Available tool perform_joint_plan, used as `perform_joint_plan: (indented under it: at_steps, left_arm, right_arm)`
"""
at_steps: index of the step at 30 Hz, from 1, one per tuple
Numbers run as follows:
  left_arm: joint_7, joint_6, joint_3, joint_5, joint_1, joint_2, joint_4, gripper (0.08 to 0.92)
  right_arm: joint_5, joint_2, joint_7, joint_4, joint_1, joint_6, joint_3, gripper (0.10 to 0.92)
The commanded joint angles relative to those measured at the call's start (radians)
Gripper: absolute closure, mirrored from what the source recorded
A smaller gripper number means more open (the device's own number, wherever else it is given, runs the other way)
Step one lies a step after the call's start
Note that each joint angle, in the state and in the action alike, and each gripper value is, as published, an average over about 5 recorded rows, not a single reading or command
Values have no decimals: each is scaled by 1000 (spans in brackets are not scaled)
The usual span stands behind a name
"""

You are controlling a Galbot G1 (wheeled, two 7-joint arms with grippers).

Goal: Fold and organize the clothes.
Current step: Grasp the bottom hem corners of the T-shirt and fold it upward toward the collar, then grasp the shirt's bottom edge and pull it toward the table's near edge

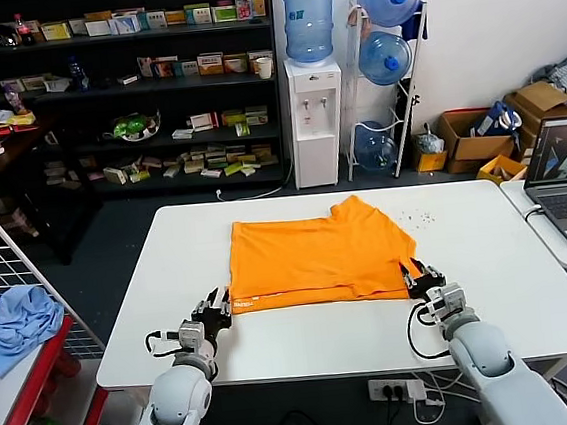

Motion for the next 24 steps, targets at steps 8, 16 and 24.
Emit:
perform_joint_plan:
  at_steps: [8, 16, 24]
  left_arm:
    - [-32, 90, -2, -157, 23, 11, -16, 313]
    - [-33, 92, 7, -149, -13, -14, 53, 263]
    - [-29, 107, 17, -157, -5, 13, 39, 487]
  right_arm:
    - [69, -72, 2, 121, -143, -117, 65, 294]
    - [79, -49, 2, 39, -109, -137, 49, 453]
    - [96, -49, 24, 24, -101, -177, 44, 687]
